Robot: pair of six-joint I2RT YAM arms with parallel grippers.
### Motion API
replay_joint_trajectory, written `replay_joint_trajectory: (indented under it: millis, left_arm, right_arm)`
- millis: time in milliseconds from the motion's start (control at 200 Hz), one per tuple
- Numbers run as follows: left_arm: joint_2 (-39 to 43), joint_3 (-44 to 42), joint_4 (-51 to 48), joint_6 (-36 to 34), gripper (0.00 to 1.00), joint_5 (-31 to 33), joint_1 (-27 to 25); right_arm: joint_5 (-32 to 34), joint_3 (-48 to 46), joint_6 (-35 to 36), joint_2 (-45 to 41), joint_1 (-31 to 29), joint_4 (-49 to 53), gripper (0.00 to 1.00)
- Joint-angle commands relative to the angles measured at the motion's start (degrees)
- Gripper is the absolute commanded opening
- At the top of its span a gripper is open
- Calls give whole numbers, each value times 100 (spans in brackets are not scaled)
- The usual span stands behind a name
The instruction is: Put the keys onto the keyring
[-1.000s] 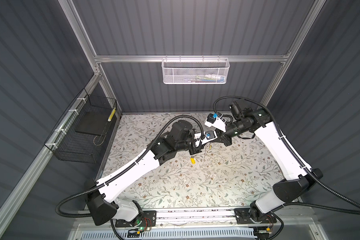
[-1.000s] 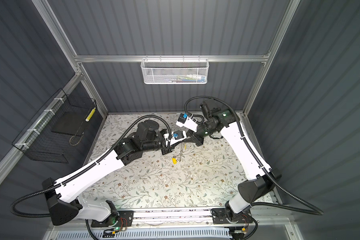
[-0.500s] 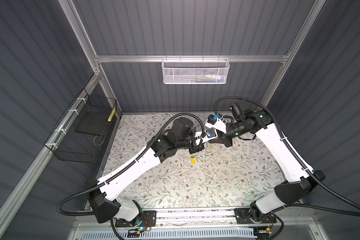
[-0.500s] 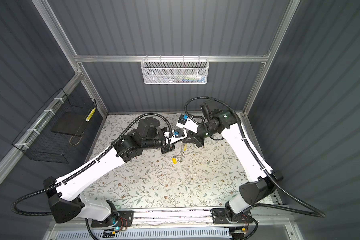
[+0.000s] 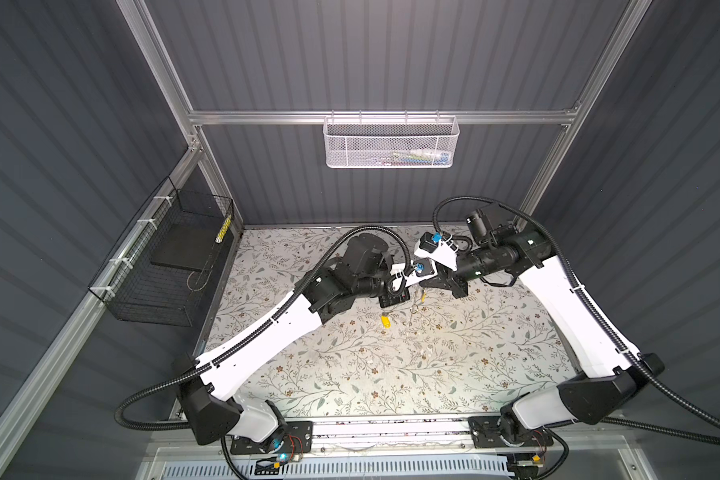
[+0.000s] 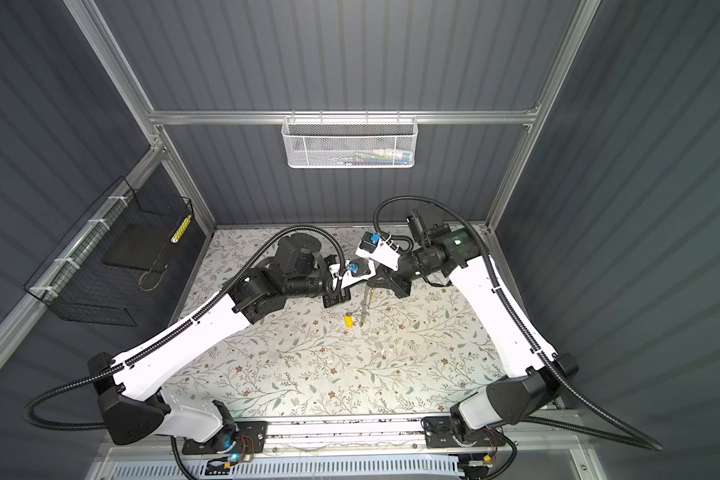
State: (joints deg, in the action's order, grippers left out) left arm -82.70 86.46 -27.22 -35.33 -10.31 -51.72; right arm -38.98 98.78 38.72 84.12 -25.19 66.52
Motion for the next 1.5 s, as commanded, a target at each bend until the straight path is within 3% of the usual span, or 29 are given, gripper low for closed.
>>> replay_joint_trajectory:
  millis: [0, 225, 901, 1216, 1351, 1491]
  left_arm:
    - [-8, -310, 542, 262, 0, 134, -16]
    - [200, -1142, 1821, 917, 0, 156, -17]
    - [421, -1580, 2702, 1406, 0, 123, -16]
    - [481, -1812, 3226, 1727, 0, 151, -22]
    - [535, -1977, 3587, 1917, 0, 329, -17]
    - [496, -2186, 4075, 2106, 0, 434, -18]
  right_arm:
    - [-490, -140, -205, -182, -56, -458, 0]
    - [-565, -476, -405, -331, -6, -864, 2]
    - [-554, -765, -532, -598, 122, -1198, 9]
    - [-541, -925, -633, -724, 209, -1388, 18]
    - [-520, -1350, -988, -994, 361, -1909, 25]
    - [-345, -2327, -1656, -1607, 486, -3185, 33]
